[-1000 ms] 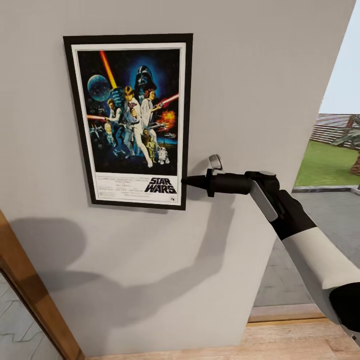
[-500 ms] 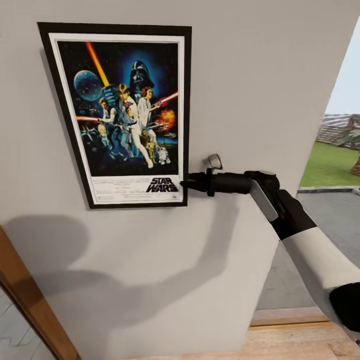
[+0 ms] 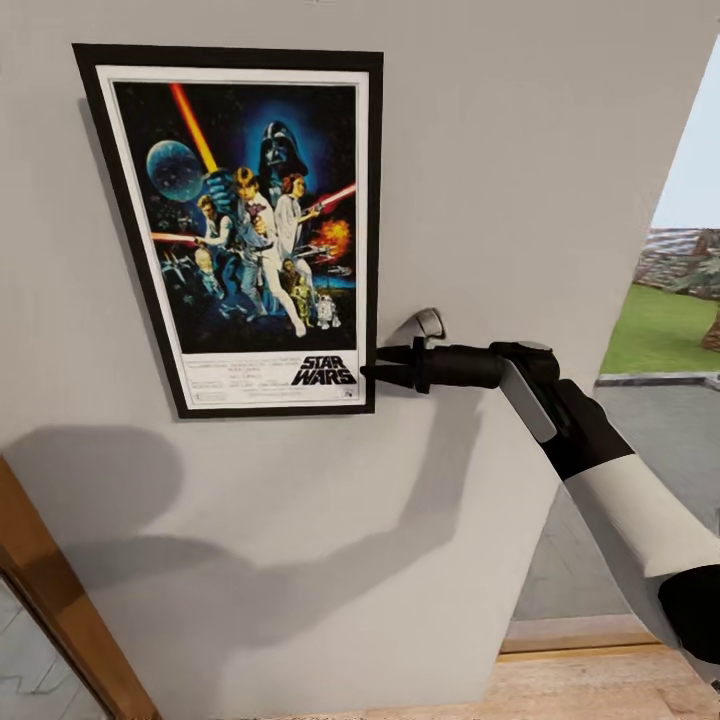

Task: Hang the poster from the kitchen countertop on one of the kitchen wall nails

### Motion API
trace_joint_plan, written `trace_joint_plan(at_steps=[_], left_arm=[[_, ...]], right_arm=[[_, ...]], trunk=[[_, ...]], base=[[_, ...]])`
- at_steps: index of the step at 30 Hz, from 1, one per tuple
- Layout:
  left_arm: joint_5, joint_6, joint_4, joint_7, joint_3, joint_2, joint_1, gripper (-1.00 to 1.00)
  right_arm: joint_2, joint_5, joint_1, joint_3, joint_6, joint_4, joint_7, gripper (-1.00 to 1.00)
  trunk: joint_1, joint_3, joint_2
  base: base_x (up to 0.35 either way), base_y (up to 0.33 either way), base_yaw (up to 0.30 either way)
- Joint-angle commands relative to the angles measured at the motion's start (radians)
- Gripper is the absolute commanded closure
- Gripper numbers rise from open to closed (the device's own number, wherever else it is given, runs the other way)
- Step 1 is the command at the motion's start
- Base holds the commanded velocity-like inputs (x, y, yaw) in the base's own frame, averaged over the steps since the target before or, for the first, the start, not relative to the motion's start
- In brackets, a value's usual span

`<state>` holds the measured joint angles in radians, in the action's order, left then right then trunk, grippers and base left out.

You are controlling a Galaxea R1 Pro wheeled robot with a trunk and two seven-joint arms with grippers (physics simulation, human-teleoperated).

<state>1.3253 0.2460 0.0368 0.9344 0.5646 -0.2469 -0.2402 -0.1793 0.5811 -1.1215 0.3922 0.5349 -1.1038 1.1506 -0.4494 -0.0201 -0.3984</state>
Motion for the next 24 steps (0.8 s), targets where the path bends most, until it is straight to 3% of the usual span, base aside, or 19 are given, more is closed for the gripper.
trace_joint_plan(at_steps=[1,6,14,20,21,23,24], left_arm=[[0.006,0.006,0.0,0.001,0.009,0.0,-0.001,-1.0],[0.006,0.006,0.0,0.001,0.009,0.0,0.0,-1.0],[0.006,0.006,0.0,0.001,0.008,-0.001,-0.001,-1.0],[0.006,0.004,0.0,0.001,0.008,-0.002,0.0,-1.0],[0.006,0.004,0.0,0.002,0.006,-0.004,0.0,-1.0],[0.006,0.004,0.0,0.002,0.006,-0.004,0.0,-1.0],[0.006,0.003,0.0,0.0,0.006,-0.005,0.0,-1.0]], right_arm=[[-0.002,-0.004,-0.001,0.002,-0.006,0.0,-0.014,-1.0],[-0.002,-0.003,-0.001,0.002,-0.006,-0.003,-0.014,-1.0],[-0.004,-0.002,0.011,0.003,-0.004,-0.005,-0.008,-1.0],[-0.024,-0.001,0.022,0.004,-0.005,-0.006,-0.003,-1.0],[-0.034,0.004,0.152,0.004,-0.009,-0.055,0.0,-1.0],[-0.046,0.004,0.227,0.003,-0.011,-0.082,-0.001,-1.0],[-0.068,0.001,0.359,0.002,-0.019,-0.11,-0.005,-1.0]], trunk=[[-0.001,-0.002,-0.002],[-0.001,-0.002,-0.002],[-0.001,-0.002,-0.002],[-0.001,-0.002,-0.002],[-0.001,-0.002,-0.002],[-0.001,-0.002,-0.002],[-0.001,-0.001,-0.002]], base=[[-0.191,0.0,0.0],[-0.255,0.0,0.0],[-0.062,0.0,0.0],[-0.085,0.0,0.0],[-0.003,0.0,0.0],[-0.002,0.0,0.0],[0.0,0.0,0.0]])
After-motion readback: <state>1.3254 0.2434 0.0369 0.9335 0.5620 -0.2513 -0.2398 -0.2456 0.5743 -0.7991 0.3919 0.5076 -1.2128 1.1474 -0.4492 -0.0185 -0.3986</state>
